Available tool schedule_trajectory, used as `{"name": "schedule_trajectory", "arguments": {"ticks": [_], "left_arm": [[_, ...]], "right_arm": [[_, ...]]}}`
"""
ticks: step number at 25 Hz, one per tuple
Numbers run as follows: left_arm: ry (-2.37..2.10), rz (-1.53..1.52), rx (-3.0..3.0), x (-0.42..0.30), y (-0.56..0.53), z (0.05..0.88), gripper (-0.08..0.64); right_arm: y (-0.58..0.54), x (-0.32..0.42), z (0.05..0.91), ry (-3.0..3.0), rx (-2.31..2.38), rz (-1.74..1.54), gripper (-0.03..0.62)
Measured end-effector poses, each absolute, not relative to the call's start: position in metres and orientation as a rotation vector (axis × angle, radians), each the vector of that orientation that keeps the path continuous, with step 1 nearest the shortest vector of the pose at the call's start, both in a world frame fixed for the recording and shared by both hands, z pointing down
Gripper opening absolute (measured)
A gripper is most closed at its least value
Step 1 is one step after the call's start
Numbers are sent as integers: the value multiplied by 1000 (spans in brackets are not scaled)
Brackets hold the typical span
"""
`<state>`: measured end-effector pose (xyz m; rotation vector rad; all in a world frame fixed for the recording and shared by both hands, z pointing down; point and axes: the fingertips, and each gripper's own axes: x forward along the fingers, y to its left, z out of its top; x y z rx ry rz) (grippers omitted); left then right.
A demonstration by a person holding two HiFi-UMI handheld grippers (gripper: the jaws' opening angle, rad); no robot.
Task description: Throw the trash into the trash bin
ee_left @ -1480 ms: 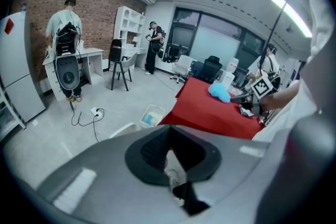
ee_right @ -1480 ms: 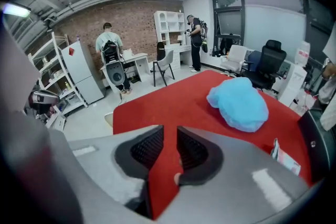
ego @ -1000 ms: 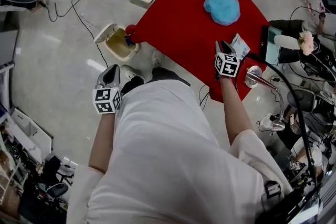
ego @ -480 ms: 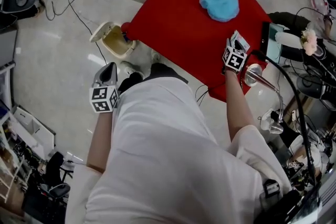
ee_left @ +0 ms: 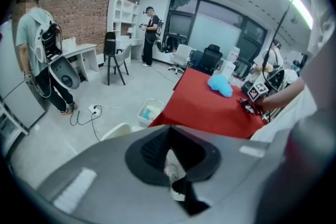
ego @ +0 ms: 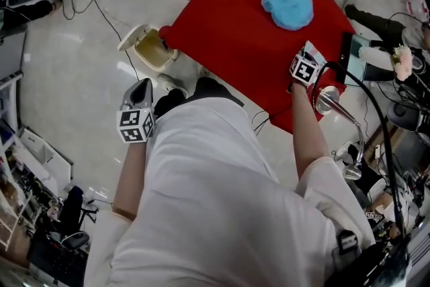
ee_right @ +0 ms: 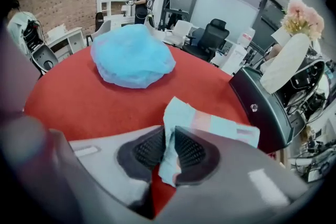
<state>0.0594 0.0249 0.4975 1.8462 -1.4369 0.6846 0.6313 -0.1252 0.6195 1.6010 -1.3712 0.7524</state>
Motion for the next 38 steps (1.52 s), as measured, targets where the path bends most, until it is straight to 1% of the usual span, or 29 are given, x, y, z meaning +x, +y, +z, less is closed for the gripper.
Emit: {"name": "schedule_trajectory", "arguments": {"ticks": [1, 2, 3, 12, 16, 25, 38], "left_arm": [[-1435, 683, 1846, 60, 24, 498, 5], [-1434, 681, 1847, 60, 24, 498, 5], [-1432, 679, 1849, 61, 24, 499, 5], [-1443, 648, 1867, 52, 26, 499, 5], [-1452, 636, 1869, 42, 35, 497, 5], [-1494, 599, 1859, 7, 63, 489, 5], [-1569, 547, 1803, -37, 107, 489, 5]], "right_arm": [[-126, 631, 617, -1368, 1607, 738, 31], [-128, 631, 615, -1369, 1611, 723, 10], [-128, 631, 612, -1374, 1614, 708, 5], [-122, 617, 589, -1416, 1639, 631, 2], [-121, 598, 575, -1463, 1647, 602, 2], [-114, 518, 556, -1598, 1572, 544, 2], [-99, 398, 550, -1785, 1377, 467, 2]]}}
